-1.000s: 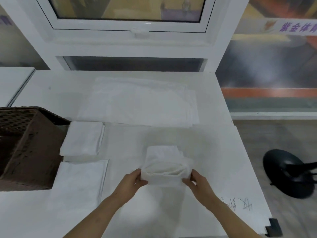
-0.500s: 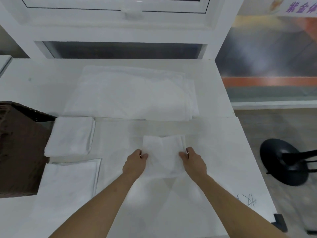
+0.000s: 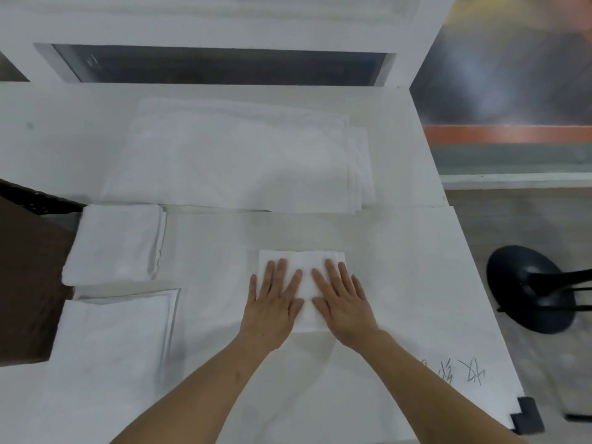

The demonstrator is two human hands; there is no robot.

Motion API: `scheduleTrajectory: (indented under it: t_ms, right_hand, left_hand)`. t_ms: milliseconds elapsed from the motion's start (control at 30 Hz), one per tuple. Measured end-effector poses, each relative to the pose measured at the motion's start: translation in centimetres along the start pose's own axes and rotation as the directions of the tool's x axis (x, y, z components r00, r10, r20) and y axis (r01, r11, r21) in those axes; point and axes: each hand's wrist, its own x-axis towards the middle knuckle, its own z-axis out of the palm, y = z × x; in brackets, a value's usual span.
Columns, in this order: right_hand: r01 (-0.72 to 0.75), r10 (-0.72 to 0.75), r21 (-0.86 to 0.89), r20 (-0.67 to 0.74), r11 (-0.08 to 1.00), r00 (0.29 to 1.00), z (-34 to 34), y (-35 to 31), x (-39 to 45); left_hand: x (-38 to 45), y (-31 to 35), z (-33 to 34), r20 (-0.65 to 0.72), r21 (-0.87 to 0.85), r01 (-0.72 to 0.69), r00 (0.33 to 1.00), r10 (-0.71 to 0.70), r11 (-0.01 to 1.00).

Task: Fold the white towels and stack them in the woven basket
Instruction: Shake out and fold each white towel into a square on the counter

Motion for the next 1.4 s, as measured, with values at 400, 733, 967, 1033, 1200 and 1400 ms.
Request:
scheduleTrajectory:
  t_ms: [400,733,967,1033,1200,1400]
  right_hand:
    - [-0.018,0.025,-0.085,0.086,0.996,0.996,-1.3,0.0,1.1]
    - [0.074,-0.057,-0.098,0.166,0.992,0.984,-1.1,-5.2,5.1]
    - [0.117,-0.098,-0.087,0.199,0.989,0.975,0.2,-12.9,13.1]
    - [0.111,-0.092,-0.082,0.209,0.99,0.974,0.2,-14.6,14.9]
    - [0.172,-0.138,-0.123,0.246,0.977,0.959,0.2,-17.5,17.7]
    - [0.188,-0.148,-0.142,0.251,0.972,0.957,0.0,-18.4,18.3]
  left_hand:
    - [1.9,-1.2,-1.1,0.062,0.031,-0.052,0.997,0.05,0.998]
    - [-3.6,-9.1,-5.0,0.011,0.041,0.304,0.952,-0.305,0.952]
    - [-7.9,-15.0,-5.8,-0.042,-0.004,0.556,0.831,-0.555,0.831]
    - [-8.9,-16.2,-5.4,-0.021,-0.015,0.605,0.796,-0.605,0.796]
    - [-10.4,-18.0,-4.2,0.048,-0.002,0.6,0.799,-0.6,0.8]
    - [-10.0,-17.9,-5.0,0.082,-0.036,0.595,0.803,-0.591,0.803]
